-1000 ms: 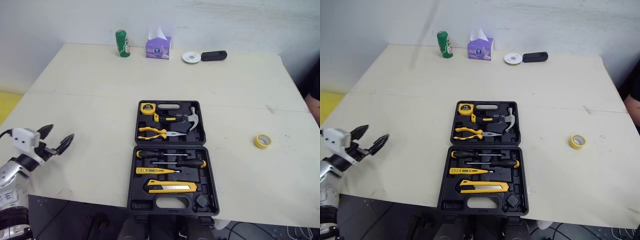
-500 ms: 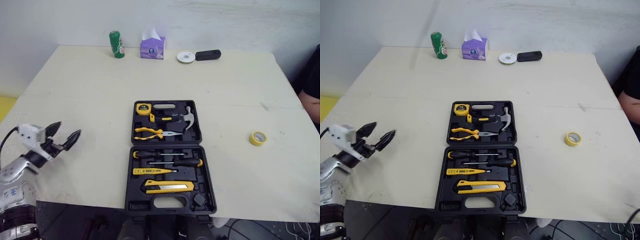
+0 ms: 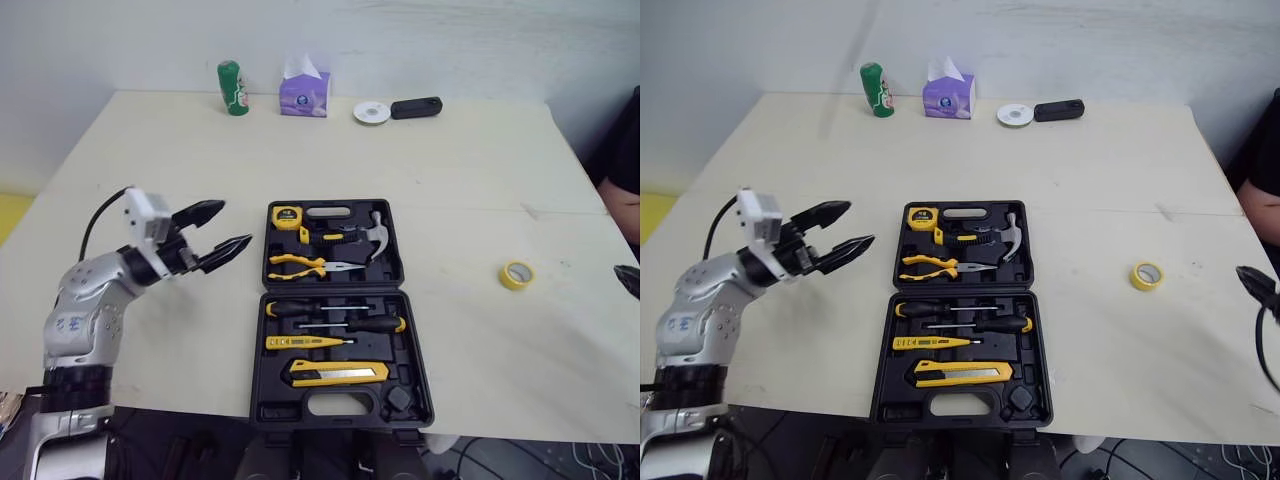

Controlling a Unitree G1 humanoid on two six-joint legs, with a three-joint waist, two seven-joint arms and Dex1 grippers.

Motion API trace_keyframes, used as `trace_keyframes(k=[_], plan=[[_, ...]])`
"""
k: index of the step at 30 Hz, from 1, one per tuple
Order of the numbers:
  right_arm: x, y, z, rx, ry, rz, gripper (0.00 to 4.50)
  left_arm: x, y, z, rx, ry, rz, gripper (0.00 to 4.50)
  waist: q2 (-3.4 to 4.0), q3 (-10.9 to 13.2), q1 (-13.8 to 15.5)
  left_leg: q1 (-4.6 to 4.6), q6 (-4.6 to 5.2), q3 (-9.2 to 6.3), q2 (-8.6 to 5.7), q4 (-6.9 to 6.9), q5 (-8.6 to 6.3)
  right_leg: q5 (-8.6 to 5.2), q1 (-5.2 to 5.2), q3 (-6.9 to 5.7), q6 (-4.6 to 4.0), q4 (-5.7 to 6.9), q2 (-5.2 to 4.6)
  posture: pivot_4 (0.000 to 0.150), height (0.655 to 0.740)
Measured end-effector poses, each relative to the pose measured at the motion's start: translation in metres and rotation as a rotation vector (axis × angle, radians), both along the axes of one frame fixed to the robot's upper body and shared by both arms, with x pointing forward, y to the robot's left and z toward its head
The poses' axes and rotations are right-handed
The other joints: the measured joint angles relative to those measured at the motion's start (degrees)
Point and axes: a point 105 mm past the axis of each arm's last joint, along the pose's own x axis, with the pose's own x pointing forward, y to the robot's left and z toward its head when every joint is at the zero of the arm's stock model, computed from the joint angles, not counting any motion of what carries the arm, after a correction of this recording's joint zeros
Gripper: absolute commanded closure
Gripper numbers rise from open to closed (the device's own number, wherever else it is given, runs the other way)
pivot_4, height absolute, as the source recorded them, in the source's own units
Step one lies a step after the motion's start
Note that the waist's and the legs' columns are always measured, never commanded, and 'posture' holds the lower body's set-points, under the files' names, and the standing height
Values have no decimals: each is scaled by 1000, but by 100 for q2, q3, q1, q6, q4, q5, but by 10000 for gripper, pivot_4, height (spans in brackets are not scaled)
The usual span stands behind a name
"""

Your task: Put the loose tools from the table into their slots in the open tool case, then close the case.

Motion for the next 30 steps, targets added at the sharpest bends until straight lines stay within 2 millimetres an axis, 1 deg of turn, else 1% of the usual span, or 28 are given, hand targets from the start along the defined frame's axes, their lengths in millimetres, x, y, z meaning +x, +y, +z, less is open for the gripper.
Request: trace_keyframes(k=[2, 4, 6, 8, 9, 12, 14, 15, 17, 19, 23, 26, 27, 30], plan=[[9, 7, 7, 3, 60, 80, 0, -3, -9, 1, 8, 6, -41, 276, -7, 4, 2, -4, -4, -3, 1, 0, 2, -1, 1, -7, -1, -4, 5, 1500, 7400], [14, 12, 3, -42, 190, 157, 0, -6, -22, -1, 22, 13, -93, 276, -7, 6, -4, -12, 1, -1, 0, 2, 6, -1, -1, -11, 0, -4, 5, 1500, 7400], [19, 12, 1, -95, 262, 195, 0, -7, -27, 0, 23, 16, -110, 276, -14, 10, -6, -18, 3, -1, 0, 7, 7, 0, -1, -17, 0, -3, 5, 1500, 7400], [29, 14, 6, -116, 286, 223, 0, -9, -31, 2, 14, 14, -125, 276, -15, 16, -9, -25, 6, -1, -3, 17, 8, 3, -2, -19, 5, -9, 2, 1500, 7400], [34, 16, 12, -126, 289, 236, 0, -9, -36, 4, 7, 11, -140, 276, -16, 20, -9, -27, 8, -1, -4, 19, 9, 4, -1, -19, 8, -20, 1, 1500, 7400], [46, 20, 19, -171, 321, 266, 0, -12, -42, 3, -14, 33, -170, 276, -22, 26, -8, -27, 2, -8, -3, 23, 12, 4, 1, -23, 8, -19, 2, 1500, 7400], [56, 26, 13, -204, 380, 302, 0, -18, -54, 2, -22, 53, -234, 276, -31, 31, -16, -26, -1, -8, -3, 24, 14, 4, 1, -22, 7, -17, 2, 1500, 7400], [62, 32, 7, -211, 422, 330, 0, -22, -63, 1, -22, 70, -283, 276, -35, 34, -19, -27, -2, -8, -3, 26, 14, 4, 1, -22, 7, -15, 2, 1500, 7400], [67, 37, -6, -210, 496, 359, 0, -28, -71, 0, -13, 88, -331, 276, -31, 39, -15, -33, -6, -12, -2, 21, 17, 4, -6, -24, 6, -16, 5, 1500, 7400], [68, 38, -11, -213, 536, 371, 0, -28, -73, 0, -11, 97, -341, 276, -22, 44, -12, -46, -8, -18, -2, 21, 20, 4, -9, -33, 6, -8, 5, 1500, 7400], [73, 47, -15, -241, 597, 420, 0, -30, -76, -3, -5, 117, -354, 276, -20, 44, -8, -81, -2, -30, -4, 34, 24, 4, -29, -47, 6, 2, 6, 1500, 7400], [70, 49, -21, -258, 657, 452, 0, -31, -77, -2, -2, 116, -358, 276, -21, 45, 13, -87, 1, -36, -7, 37, 26, 5, -28, -51, 8, 2, 4, 1500, 7400], [67, 50, -25, -264, 707, 469, 0, -33, -78, -2, 1, 112, -360, 276, -21, 45, 9, -86, 1, -37, -7, 37, 26, 5, -27, -51, 9, 1, 4, 1500, 7400], [65, 52, -31, -274, 758, 475, 0, -34, -78, -2, 1, 112, -358, 276, -21, 45, -7, -85, 0, -39, -7, 38, 26, 6, -26, -51, 9, 4, 3, 1500, 7400]])
